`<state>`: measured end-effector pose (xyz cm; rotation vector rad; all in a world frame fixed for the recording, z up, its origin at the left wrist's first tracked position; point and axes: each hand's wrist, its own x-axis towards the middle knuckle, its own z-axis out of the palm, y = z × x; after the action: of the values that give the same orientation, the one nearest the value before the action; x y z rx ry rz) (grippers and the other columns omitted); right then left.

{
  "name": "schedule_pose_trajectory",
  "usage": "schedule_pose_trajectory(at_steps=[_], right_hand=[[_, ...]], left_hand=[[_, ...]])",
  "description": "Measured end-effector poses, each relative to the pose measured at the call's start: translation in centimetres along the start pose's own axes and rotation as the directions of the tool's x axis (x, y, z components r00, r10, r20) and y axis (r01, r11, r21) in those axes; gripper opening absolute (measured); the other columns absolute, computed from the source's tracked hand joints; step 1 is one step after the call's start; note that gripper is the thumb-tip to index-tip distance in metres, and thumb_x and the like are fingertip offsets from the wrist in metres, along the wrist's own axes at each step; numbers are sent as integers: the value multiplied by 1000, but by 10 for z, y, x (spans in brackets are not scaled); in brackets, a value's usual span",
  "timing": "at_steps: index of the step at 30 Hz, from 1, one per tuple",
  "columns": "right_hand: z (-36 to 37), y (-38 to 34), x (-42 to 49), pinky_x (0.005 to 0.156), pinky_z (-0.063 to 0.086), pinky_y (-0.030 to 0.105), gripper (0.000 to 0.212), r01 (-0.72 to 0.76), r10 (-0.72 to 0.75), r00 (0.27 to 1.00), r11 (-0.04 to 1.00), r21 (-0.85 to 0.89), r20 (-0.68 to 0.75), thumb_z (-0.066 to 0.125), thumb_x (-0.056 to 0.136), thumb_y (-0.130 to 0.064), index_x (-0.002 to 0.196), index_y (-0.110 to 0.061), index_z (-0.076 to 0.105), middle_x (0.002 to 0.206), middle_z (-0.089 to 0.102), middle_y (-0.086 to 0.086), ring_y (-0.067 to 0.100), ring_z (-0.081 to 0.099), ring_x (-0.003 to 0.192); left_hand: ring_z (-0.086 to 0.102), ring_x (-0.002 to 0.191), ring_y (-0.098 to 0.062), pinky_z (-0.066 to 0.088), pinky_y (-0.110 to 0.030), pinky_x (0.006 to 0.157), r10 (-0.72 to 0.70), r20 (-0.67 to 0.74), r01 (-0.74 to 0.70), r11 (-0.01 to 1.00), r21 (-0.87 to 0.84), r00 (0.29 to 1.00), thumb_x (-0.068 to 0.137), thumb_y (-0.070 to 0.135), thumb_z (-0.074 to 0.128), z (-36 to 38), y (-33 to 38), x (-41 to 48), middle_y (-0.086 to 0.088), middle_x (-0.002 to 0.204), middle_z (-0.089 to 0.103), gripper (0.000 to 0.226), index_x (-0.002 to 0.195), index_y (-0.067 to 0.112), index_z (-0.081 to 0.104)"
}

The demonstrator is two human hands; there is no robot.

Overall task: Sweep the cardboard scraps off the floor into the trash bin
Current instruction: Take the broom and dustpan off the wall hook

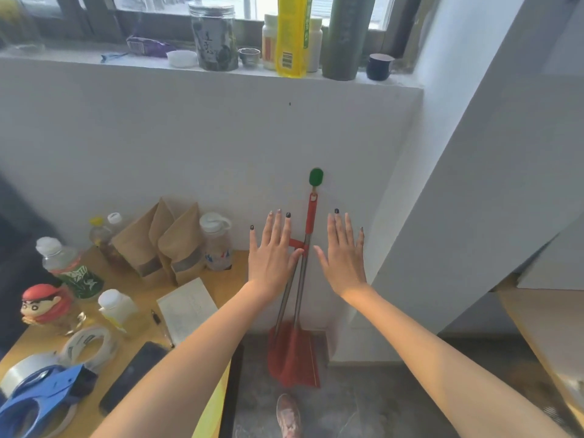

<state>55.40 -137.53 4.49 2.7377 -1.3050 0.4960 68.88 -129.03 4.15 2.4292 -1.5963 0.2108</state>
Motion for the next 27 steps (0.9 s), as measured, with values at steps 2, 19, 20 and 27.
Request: schedule_pose_trajectory(at_steps=[2, 19, 20, 27], right_hand=[[17, 7, 22, 111, 30, 55, 54, -1, 1, 999, 1000, 12, -42, 55, 92, -36, 133, -2, 50, 138, 49, 20, 38, 41, 133], [118, 17, 178, 70, 44, 28, 36, -552, 265, 764, 741, 383, 588, 53, 91, -37, 114, -10, 56, 106, 65, 7, 26, 64, 96], [123, 17, 181, 70, 48, 29, 35, -597, 291, 730, 711, 370, 618, 56, 89, -37, 112, -12, 58, 102, 66, 5, 25, 66, 92], [139, 24, 194, 69, 61, 43, 24, -707, 339, 630, 621, 337, 698, 63, 77, -28, 88, -7, 66, 89, 73, 9, 30, 72, 70]], left_hand=[[-8, 146, -20, 9, -48, 116, -1, 55, 3, 1000, -26, 998, 98, 50, 30, 12, -2, 25, -6, 159, -7, 71, 151, 17, -2], [31, 135, -27, 30, -45, 106, -103, 587, -25, 978, 205, 803, 86, 13, 56, 159, -3, 151, -10, 143, 37, 60, 140, 9, 30], [29, 136, -27, 28, -46, 108, -95, 596, -44, 976, 215, 797, 87, 13, 56, 163, -3, 154, -10, 144, 36, 61, 141, 8, 29], [46, 122, -27, 36, -42, 102, -58, 641, -155, 950, 270, 765, 94, 15, 47, 168, -1, 181, -8, 129, 55, 33, 127, 12, 48]])
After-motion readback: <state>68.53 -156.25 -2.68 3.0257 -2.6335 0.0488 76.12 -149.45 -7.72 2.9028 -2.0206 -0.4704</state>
